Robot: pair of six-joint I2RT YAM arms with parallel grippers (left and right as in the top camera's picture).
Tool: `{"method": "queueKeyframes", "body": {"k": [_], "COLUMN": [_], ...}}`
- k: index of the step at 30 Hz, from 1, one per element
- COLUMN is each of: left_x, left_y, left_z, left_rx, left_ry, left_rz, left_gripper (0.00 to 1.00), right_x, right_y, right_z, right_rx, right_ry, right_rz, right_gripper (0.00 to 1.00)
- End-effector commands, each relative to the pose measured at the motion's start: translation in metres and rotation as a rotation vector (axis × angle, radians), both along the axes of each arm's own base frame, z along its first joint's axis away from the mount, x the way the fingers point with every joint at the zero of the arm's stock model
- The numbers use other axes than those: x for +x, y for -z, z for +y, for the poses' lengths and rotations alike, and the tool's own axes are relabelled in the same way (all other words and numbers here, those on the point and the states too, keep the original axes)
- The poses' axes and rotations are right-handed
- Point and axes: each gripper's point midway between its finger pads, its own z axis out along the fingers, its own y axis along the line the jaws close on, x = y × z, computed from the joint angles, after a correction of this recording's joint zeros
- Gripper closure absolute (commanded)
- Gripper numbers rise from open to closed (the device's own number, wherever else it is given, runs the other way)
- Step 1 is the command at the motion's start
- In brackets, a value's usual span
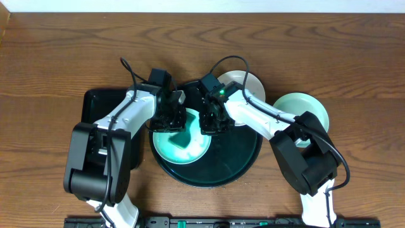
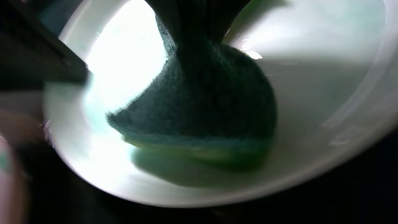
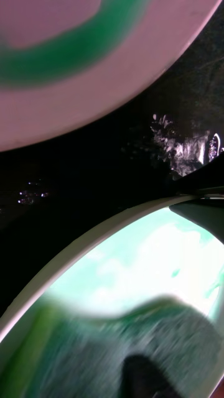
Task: Clean dirty plates on tray and stack at the side
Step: 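Scrub the held white plate with the sponge in the left gripper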
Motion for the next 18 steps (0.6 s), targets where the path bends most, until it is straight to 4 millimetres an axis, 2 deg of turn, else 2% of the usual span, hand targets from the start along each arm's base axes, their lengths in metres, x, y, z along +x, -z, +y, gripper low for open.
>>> {"method": "queueKeyframes", "body": {"k": [1, 4, 7, 10, 11, 14, 18], "left_x": [-0.024, -0.014, 0.000, 0.013, 0.018, 0.025, 0.019], "left_y": [-0.002, -0.002, 0.006, 0.022, 0.028, 0.033, 0.033], "left_z": [-0.036, -0.038, -0.028, 0.003, 0.021, 0.055, 0.077], "left_rx": [-0.223, -0.223, -0.145, 0.064, 0.174, 0.371, 0.496], "left_ry": [0.113, 0.118, 0.096, -0.023, -0.091, -0.219, -0.301], "left_rz": [0.057, 0.010, -0.043, -0.058, -0.064, -0.084, -0.064], "left_gripper": [0.93, 0.93, 0.93, 0.93, 0.93, 0.93, 0.93], "right_x": [0.005, 0.005, 0.005, 0.005, 0.005, 0.005, 0.005], "right_y": [0.003, 0.003, 0.003, 0.003, 0.003, 0.003, 0.003], "right_z": [0.000, 0.000, 0.000, 0.000, 0.000, 0.000, 0.000], "right_rx": [0.003, 0.001, 0.001, 0.001, 0.001, 0.001, 0.001], "right_ry": [-0.005, -0.005, -0.005, -0.005, -0.005, -0.005, -0.005], "right_rz": [-0.012, -0.010, -0.010, -0.009, -0.009, -0.009, -0.009], "right_gripper": [0.99, 0.99, 0.99, 0.99, 0.99, 0.99, 0.99]}}
